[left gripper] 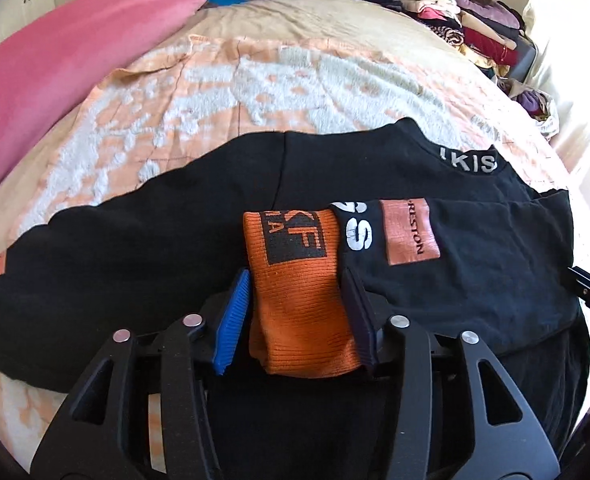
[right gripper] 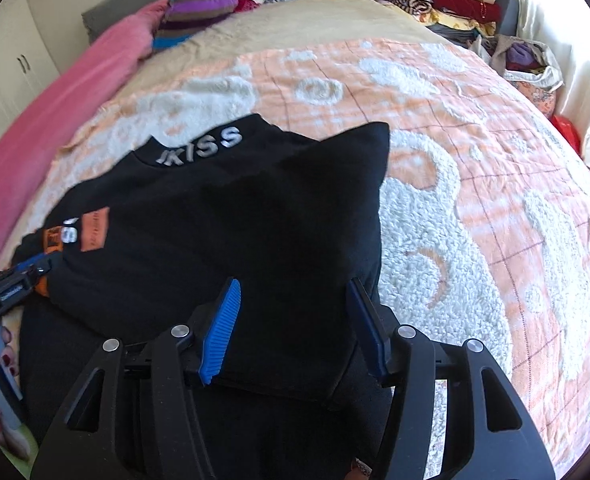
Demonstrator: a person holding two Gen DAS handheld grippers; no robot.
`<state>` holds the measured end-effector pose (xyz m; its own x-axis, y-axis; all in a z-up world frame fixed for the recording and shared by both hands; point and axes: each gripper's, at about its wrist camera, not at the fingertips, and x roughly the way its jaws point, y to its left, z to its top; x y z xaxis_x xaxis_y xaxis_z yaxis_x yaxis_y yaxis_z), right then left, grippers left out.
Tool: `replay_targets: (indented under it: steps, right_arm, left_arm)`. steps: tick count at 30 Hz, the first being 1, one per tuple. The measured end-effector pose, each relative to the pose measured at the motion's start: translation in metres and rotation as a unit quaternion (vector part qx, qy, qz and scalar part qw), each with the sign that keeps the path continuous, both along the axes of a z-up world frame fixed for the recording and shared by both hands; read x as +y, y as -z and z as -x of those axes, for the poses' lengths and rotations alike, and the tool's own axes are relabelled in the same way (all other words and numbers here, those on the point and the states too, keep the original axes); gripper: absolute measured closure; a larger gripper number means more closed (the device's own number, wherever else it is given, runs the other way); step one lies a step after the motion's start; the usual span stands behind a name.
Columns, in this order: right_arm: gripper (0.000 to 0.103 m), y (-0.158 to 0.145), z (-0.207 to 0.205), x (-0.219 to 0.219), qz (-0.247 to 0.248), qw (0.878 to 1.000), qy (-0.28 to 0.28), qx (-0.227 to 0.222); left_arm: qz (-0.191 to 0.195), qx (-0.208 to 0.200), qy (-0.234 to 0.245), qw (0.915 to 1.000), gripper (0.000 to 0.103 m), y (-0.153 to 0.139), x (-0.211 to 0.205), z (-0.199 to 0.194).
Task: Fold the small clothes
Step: 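Carry the sleeve across the shirt body and open the right gripper, then move the left gripper to the other sleeve's orange cuff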
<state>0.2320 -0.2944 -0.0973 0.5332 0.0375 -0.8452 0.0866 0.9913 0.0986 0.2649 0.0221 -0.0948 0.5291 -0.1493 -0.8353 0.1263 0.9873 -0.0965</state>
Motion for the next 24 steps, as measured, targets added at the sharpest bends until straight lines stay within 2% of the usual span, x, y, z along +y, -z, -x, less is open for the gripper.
replay_targets:
  steps: [1, 2, 4, 6, 8, 10, 13, 18, 20, 22, 24]
  right_arm:
    - [0.049, -0.003, 0.002, 0.001, 0.011, 1.000, 0.003, -0.007]
    - [0.049, -0.008, 0.005, 0.003, 0.016, 1.000, 0.002, -0.023]
    - [0.049, -0.016, 0.010, 0.010, -0.003, 0.999, -0.025, -0.048]
    - [0.049, -0.009, 0.008, 0.022, -0.030, 0.997, -0.065, -0.038]
    - [0.049, 0.006, 0.002, 0.029, -0.009, 0.997, -0.077, -0.011]
    - [0.049, 0.021, -0.003, 0.027, 0.033, 0.998, -0.054, 0.014]
    - [0.051, 0.025, -0.005, 0.015, 0.020, 0.999, -0.033, 0.015]
    - [0.049, 0.018, -0.004, 0.012, 0.019, 0.999, -0.033, 0.018]
    - [0.046, 0.010, 0.001, 0.010, 0.002, 0.999, -0.031, 0.010]
    - [0.030, -0.003, 0.012, 0.008, -0.024, 0.999, -0.030, -0.009]
    - [0.027, -0.021, 0.018, 0.007, -0.043, 0.998, -0.035, -0.031]
  left_arm:
    - [-0.002, -0.004, 0.000, 1.0000, 0.048, -0.004, 0.001, 0.001]
    - [-0.003, -0.007, 0.000, 1.0000, 0.044, -0.006, 0.001, 0.002]
    - [-0.001, -0.010, 0.003, 0.9999, 0.041, -0.011, 0.003, 0.005]
    - [0.006, -0.009, 0.004, 0.9999, 0.037, -0.015, 0.004, 0.007]
    - [-0.001, -0.012, 0.001, 0.9999, 0.031, -0.020, 0.007, 0.011]
    - [-0.012, -0.018, -0.002, 0.9998, 0.029, -0.025, 0.008, 0.014]
    - [-0.004, -0.016, -0.008, 0.9998, 0.022, -0.030, 0.016, 0.017]
    - [-0.006, -0.024, -0.011, 0.9996, 0.018, -0.040, 0.018, 0.019]
    - [-0.008, -0.028, -0.011, 0.9995, 0.015, -0.044, 0.019, 0.021]
    - [-0.011, -0.033, -0.012, 0.9993, 0.011, -0.049, 0.019, 0.025]
    - [-0.009, -0.036, -0.014, 0.9992, 0.010, -0.054, 0.022, 0.028]
